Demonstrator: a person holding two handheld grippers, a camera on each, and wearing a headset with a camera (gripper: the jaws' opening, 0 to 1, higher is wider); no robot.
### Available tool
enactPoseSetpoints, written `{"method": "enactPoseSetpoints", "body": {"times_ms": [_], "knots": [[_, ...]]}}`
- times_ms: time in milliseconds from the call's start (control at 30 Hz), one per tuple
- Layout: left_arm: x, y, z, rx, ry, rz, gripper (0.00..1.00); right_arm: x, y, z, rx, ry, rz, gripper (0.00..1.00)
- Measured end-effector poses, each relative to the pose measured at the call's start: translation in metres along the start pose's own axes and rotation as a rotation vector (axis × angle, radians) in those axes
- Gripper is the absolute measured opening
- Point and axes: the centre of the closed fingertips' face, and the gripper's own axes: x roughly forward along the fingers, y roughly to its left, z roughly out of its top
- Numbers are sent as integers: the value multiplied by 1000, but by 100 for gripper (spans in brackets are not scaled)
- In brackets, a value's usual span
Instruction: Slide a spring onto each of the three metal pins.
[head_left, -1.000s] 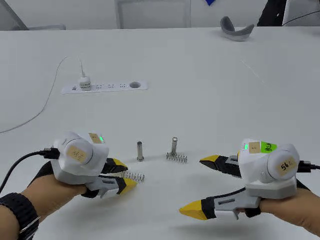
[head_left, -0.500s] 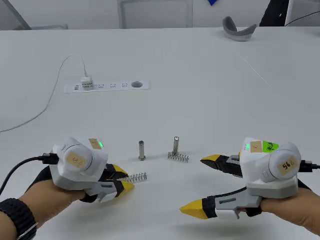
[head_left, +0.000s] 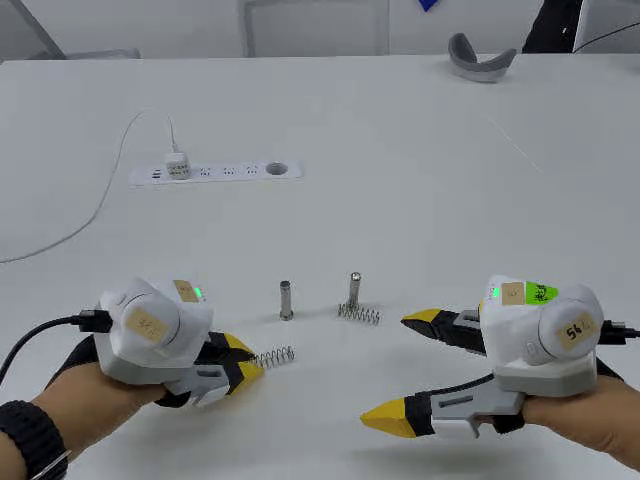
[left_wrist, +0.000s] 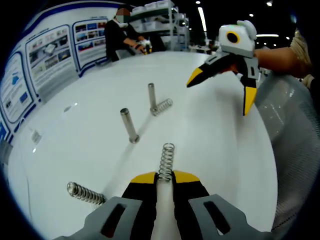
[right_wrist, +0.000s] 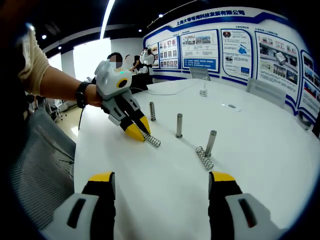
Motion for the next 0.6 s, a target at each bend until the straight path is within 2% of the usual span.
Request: {"method": "enactPoseSetpoints", "body": {"times_ms": [267, 600], "knots": [[-5, -6, 4, 10, -5, -18, 11, 1, 2, 3, -18, -3, 4, 75], [-10, -15, 14, 48, -19, -48, 10, 6, 8, 11, -52, -6, 31, 65]]}}
